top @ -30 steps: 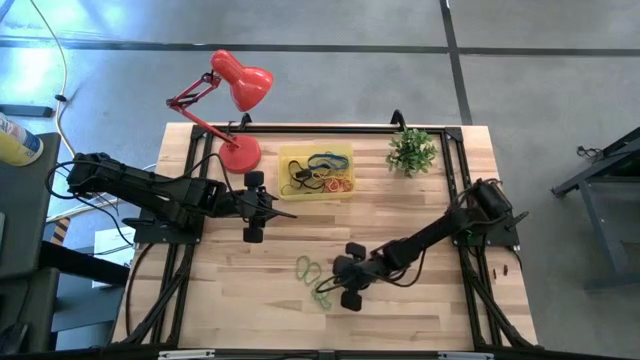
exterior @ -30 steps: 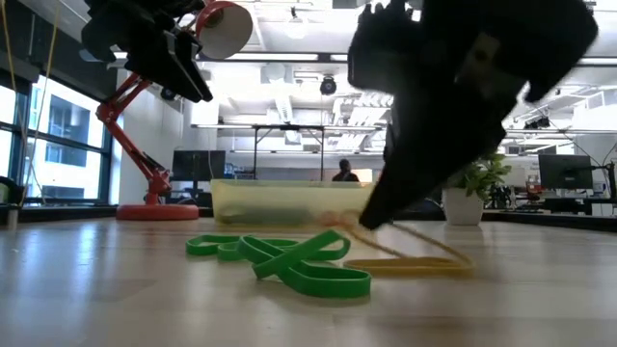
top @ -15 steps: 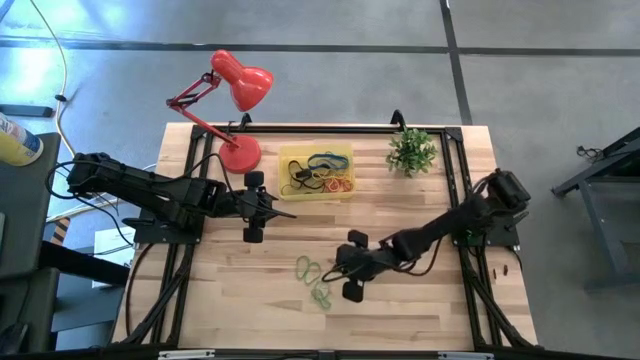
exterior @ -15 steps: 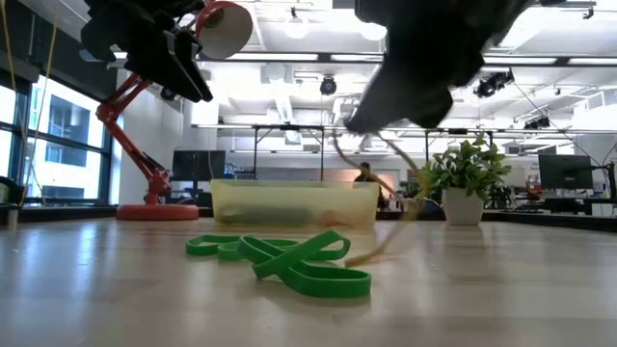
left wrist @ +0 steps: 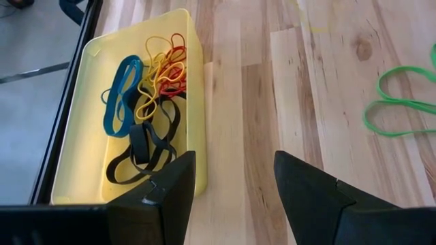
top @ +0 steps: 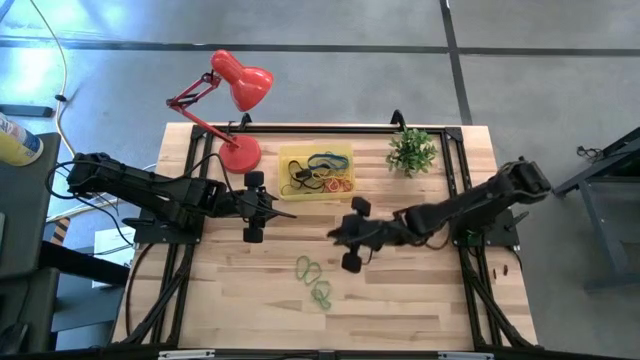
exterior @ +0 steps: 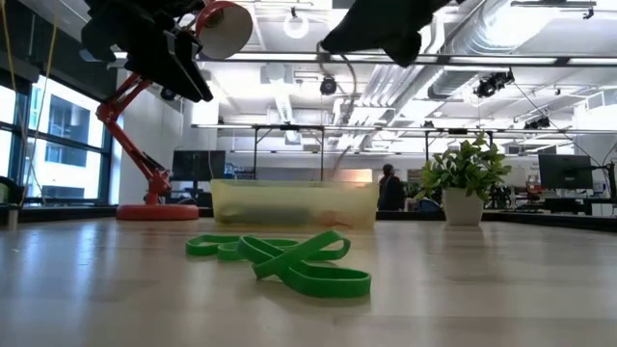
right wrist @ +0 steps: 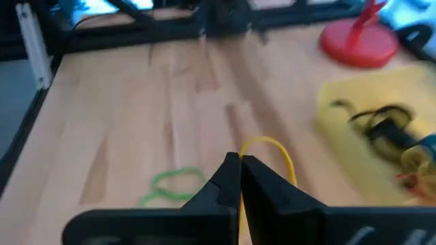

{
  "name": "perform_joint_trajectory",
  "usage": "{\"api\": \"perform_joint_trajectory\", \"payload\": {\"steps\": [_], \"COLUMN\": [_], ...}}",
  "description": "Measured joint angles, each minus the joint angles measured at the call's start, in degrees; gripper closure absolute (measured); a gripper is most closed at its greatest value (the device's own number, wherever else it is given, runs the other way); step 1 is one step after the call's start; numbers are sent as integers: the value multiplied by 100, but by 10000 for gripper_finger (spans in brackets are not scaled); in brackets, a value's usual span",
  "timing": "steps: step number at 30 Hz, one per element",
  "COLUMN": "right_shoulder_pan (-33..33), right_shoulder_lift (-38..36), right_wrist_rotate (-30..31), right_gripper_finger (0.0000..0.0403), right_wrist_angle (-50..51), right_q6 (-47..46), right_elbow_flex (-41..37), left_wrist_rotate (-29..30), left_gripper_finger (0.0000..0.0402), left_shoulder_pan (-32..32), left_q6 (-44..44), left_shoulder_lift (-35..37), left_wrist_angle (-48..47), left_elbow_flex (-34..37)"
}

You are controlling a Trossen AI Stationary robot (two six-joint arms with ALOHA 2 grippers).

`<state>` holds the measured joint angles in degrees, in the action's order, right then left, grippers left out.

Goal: Pick and place rubber bands into bin
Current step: Put the yellow rubber band into the yellow container

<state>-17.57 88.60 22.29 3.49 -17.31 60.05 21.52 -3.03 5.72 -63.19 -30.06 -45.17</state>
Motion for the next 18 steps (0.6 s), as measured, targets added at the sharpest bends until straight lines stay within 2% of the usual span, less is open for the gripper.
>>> {"api": "perform_joint_trajectory", "payload": {"steps": [12, 18], "right_shoulder_pan": [1107, 1700], "right_shoulder_lift": [-602, -625], "right_wrist_rotate": [159, -55], "right_gripper_finger": [403, 402], "right_wrist_angle": [-129, -134], "right_q6": [1329, 1634], "right_elbow_flex": [0, 0], "left_wrist_rotate": [15, 16], "left_gripper_finger": [213, 213], "left_shoulder_pan": [1, 2], "left_q6": [-99, -146], "left_shoulder_lift": [1, 1], "left_wrist_angle": [8, 7], "left_elbow_flex": [-1, -1]}}
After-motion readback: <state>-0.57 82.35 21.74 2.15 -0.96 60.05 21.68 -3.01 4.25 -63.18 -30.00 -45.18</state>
